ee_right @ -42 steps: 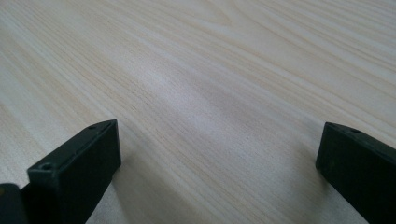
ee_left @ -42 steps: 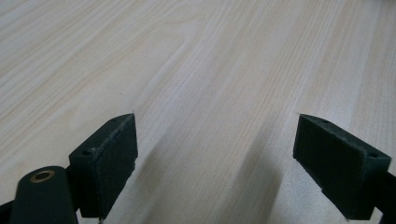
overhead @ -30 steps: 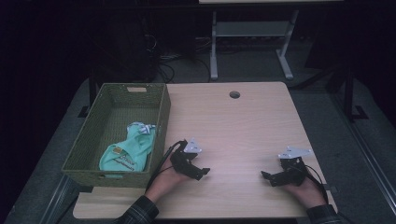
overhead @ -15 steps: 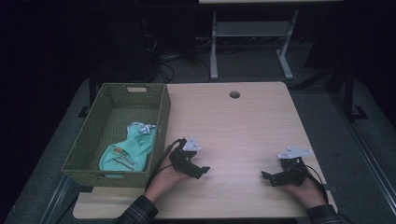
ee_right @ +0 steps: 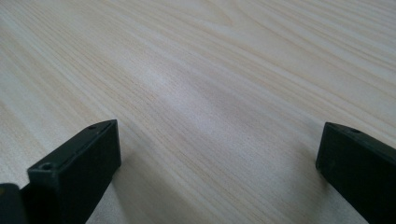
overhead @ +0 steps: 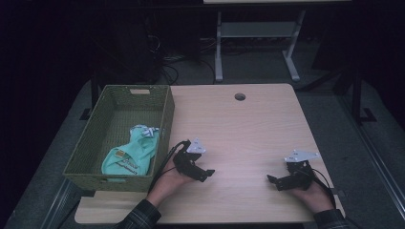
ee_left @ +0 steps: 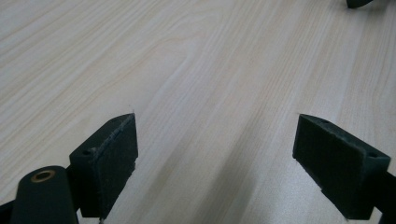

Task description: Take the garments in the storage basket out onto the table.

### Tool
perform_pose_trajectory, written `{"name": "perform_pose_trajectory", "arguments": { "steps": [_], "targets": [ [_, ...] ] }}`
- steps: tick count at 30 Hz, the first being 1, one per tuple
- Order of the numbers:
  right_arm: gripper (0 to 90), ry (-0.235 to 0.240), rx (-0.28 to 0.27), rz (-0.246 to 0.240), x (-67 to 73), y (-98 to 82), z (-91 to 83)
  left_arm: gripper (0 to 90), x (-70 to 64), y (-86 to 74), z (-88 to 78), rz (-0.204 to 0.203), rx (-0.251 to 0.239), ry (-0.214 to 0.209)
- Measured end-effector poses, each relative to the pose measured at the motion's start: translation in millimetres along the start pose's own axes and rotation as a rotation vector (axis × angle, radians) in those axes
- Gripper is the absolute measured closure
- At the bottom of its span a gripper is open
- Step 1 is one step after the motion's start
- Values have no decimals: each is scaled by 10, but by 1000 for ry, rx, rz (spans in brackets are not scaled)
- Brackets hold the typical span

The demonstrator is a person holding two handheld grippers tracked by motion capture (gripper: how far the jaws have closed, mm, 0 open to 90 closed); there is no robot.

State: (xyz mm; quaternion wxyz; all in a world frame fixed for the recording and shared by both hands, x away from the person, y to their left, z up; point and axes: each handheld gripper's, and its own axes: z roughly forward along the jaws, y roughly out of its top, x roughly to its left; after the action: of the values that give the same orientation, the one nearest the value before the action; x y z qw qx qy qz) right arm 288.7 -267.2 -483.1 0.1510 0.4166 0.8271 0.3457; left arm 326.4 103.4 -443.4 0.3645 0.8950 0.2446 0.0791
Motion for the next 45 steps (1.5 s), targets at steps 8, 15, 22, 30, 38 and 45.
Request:
{"name": "perform_pose_trajectory", "arguments": {
  "steps": [8,15,22,30,38,45],
  "targets": [
    [0,0,0,0,-1,0,0,134,9,41,-27,2,4,1],
    [0,0,1,1,1,0,0,136,13,64,-31,4,21,-1],
    [0,0,0,1,0,0,0,136,19,96,-70,0,18,5],
    [0,0,0,0,0,0,0,137,22,137,-110,2,20,1],
    [0,0,1,1,1,0,0,138,21,167,-150,-15,13,-15],
    [0,0,1,1,1,0,0,138,22,204,-187,-12,18,-14]
  ]
}}
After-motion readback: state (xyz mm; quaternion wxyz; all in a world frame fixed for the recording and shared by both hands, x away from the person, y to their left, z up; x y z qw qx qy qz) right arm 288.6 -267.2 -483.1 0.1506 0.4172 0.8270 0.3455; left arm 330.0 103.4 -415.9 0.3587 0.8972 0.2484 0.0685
